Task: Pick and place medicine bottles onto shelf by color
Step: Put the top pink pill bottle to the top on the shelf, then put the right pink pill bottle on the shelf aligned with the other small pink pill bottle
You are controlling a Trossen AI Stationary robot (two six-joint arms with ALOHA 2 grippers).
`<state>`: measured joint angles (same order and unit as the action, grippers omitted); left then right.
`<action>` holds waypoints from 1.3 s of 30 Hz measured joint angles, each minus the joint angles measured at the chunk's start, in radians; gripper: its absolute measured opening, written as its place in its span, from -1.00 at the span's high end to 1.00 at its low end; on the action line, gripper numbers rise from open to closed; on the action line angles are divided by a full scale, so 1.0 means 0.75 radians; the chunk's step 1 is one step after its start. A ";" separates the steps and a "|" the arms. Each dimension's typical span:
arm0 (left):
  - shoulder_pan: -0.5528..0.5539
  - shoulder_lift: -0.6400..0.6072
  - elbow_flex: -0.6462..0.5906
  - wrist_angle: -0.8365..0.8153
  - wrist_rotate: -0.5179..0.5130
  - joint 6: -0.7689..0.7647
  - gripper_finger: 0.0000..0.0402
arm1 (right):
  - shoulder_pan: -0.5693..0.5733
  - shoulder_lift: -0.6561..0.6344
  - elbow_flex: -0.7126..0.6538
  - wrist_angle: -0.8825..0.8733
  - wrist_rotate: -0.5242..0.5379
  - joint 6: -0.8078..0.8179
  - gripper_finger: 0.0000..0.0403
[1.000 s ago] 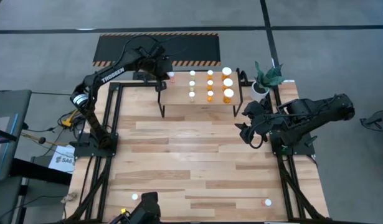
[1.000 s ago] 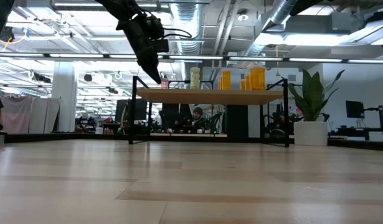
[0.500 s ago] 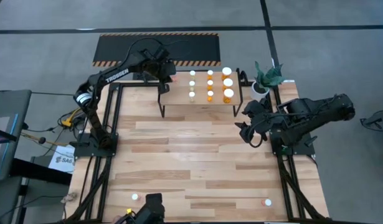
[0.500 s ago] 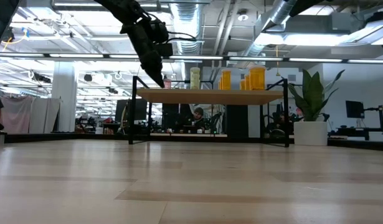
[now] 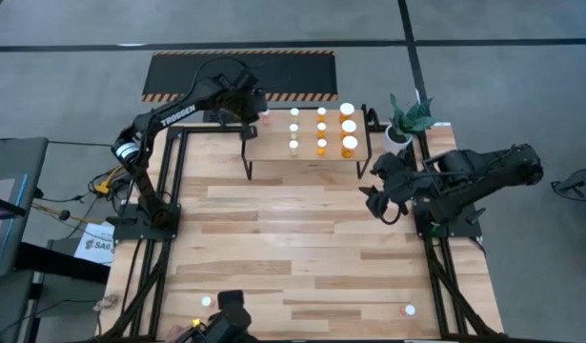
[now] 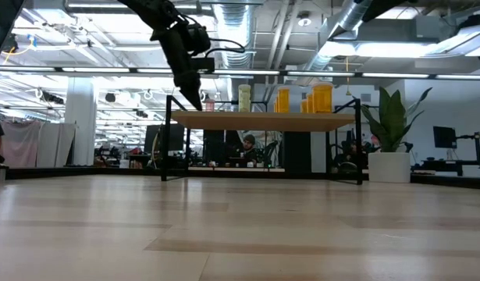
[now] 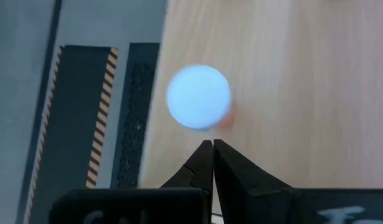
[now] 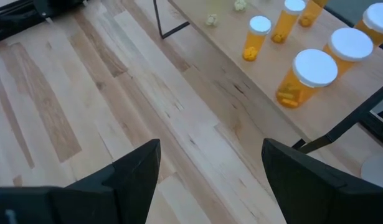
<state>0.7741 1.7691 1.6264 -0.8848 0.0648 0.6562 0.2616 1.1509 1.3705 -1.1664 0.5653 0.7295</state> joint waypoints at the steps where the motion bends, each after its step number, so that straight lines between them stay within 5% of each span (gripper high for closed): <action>1: 0.000 0.000 0.000 0.012 0.000 -0.004 1.00 | -0.005 0.000 0.000 0.000 -0.001 -0.002 -0.50; 26: -0.022 -0.001 0.001 0.095 0.086 -0.048 1.00 | -0.030 0.000 0.000 0.001 -0.026 -0.031 -0.50; 39: -0.060 -0.072 0.001 -0.204 0.052 -0.152 1.00 | -0.001 0.000 0.000 0.063 -0.144 0.000 -0.50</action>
<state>0.7289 1.7154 1.6268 -1.0377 0.1039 0.5423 0.2608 1.1511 1.3705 -1.1194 0.4574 0.7298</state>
